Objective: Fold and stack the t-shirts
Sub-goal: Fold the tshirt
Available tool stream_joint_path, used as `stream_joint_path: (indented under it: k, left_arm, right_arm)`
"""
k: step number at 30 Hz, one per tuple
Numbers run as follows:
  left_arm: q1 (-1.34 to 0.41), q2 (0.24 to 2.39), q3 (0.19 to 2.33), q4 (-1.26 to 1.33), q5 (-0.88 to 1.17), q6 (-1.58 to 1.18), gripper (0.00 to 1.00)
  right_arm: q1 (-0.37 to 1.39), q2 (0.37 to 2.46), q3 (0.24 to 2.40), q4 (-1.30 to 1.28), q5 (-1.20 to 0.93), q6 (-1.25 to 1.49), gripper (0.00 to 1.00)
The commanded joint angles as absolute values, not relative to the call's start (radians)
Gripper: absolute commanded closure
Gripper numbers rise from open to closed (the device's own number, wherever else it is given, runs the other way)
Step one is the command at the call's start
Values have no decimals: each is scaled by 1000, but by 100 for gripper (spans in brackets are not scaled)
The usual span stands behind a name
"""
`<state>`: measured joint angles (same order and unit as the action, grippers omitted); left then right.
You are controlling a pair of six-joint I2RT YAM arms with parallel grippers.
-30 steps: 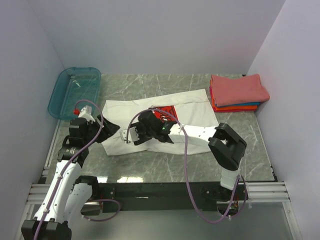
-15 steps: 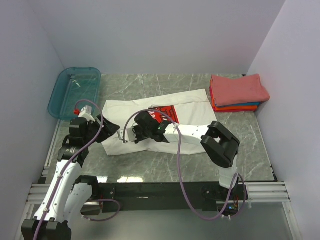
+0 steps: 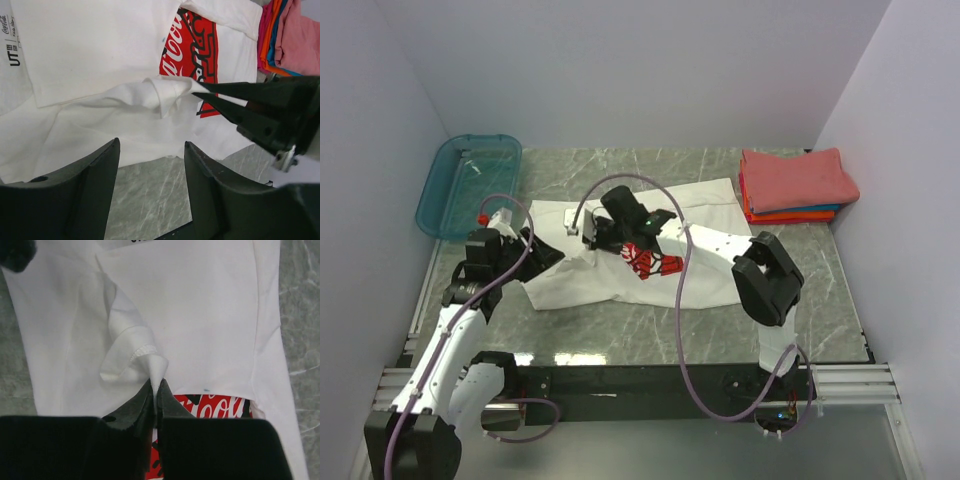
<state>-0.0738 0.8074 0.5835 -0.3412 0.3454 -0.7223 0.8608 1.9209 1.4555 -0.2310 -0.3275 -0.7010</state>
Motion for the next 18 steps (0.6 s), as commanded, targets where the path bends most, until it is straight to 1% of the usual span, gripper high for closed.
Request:
stream_joint_path:
  k: [1, 3, 4, 5, 7, 8, 11, 14, 16, 18]
  left_arm:
    - [-75, 850, 586, -253, 400, -723, 41]
    - [-77, 888, 589, -242, 405, -719, 41]
    - [-78, 900, 589, -236, 405, -716, 41]
    - [-80, 910, 592, -227, 403, -715, 41]
    - [-84, 936, 595, -218, 402, -713, 41]
    - [-87, 943, 595, -210, 399, -713, 41]
    - [-94, 968, 594, -206, 391, -706, 43]
    - [-98, 1000, 591, -209, 377, -700, 49]
    - [-106, 1037, 594, -210, 361, -689, 52]
    - [-118, 1084, 601, -212, 348, -680, 52]
  right_arm:
    - [822, 1966, 1555, -293, -412, -528, 92]
    - [804, 2008, 1594, -322, -433, -487, 87]
    - [787, 2023, 1614, -343, -436, -433, 82]
    - [779, 2040, 1656, -356, -445, -407, 72]
    - [753, 2086, 1716, -389, -454, -324, 67]
    - [746, 2111, 1732, -393, -451, -293, 61]
    - [712, 2135, 1775, -403, -456, -204, 59]
    - [687, 2119, 1779, -410, -497, -193, 60]
    - [678, 2102, 1776, -448, -558, -265, 59]
    - [666, 2079, 1776, -509, -612, -355, 59]
